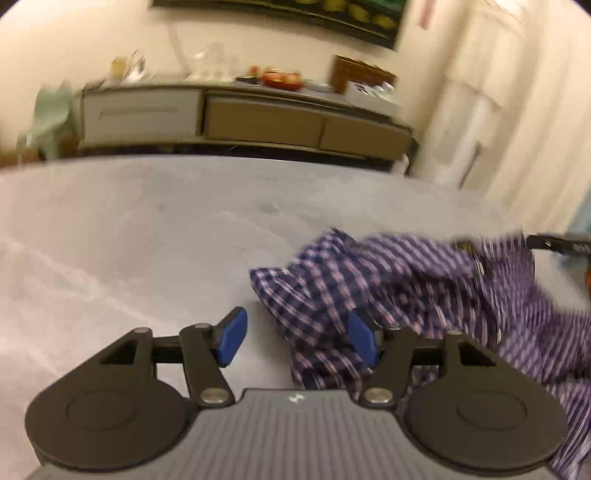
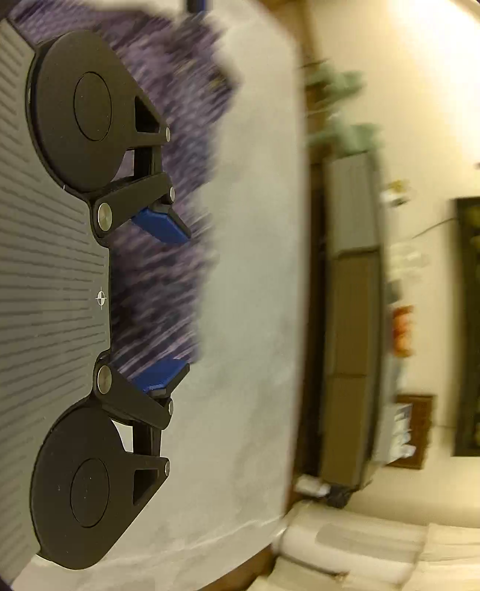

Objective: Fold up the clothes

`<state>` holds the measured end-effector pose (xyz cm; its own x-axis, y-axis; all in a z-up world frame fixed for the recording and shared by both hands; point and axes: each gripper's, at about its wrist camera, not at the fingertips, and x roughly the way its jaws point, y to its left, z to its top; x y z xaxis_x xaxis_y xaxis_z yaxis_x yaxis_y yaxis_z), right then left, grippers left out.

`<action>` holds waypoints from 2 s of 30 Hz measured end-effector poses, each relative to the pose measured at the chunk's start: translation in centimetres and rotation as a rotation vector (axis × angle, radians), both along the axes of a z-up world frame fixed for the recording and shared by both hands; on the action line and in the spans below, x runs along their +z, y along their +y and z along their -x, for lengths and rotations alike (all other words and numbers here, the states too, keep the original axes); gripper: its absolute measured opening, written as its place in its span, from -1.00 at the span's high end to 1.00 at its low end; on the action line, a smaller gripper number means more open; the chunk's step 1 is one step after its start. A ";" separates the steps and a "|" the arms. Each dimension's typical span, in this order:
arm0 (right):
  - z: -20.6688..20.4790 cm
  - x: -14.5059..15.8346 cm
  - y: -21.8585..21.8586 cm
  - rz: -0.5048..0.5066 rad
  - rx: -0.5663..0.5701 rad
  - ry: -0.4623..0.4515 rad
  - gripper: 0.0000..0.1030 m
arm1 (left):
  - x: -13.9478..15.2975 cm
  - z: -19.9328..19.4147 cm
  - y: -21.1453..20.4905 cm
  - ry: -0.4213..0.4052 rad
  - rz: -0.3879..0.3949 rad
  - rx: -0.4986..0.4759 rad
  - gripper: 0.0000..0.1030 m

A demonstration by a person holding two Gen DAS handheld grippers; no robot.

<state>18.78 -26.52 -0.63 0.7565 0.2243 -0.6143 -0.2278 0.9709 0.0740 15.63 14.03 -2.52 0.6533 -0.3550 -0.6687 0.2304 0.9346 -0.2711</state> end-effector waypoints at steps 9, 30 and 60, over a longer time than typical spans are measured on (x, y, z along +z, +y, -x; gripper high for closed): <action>-7.8 -4.4 10.6 -0.028 0.126 0.304 -0.62 | -2.9 -1.2 1.4 0.101 0.139 0.032 -0.45; 1.8 1.8 2.0 0.234 -0.141 -0.268 0.93 | 2.2 0.3 -4.1 -0.250 -0.157 -0.212 -0.26; 0.7 9.3 0.6 -0.142 -0.077 -0.460 0.92 | 18.0 -1.7 0.0 -0.384 0.117 -0.239 0.85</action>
